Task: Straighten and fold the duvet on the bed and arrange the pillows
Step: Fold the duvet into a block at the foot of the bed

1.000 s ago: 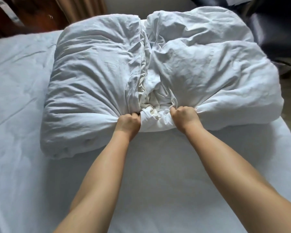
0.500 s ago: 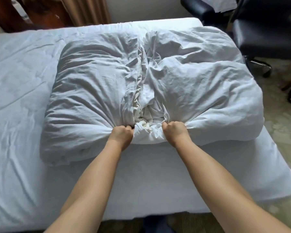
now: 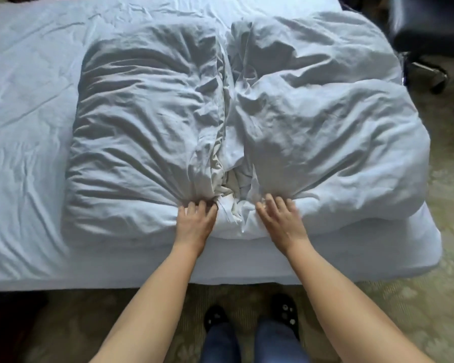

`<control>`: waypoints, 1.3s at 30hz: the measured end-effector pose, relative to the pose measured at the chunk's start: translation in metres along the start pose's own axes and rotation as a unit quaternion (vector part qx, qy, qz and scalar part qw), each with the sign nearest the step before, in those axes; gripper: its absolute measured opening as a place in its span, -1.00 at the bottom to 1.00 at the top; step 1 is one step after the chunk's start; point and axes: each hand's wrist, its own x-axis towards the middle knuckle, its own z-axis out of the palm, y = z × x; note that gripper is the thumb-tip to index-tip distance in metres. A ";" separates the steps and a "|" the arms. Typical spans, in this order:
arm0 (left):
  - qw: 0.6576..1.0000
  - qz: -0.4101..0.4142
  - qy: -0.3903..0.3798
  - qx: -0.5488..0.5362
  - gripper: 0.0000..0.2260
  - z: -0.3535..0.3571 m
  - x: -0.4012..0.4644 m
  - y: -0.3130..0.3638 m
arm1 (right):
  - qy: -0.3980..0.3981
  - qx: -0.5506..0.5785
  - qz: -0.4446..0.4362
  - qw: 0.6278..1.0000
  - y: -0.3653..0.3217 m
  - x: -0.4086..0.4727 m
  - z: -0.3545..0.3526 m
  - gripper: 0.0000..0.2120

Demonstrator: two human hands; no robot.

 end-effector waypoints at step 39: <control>0.988 -0.097 -0.106 -0.058 -0.46 -0.044 0.040 0.139 | 0.019 0.018 -0.121 0.992 0.154 -0.030 0.013 -0.75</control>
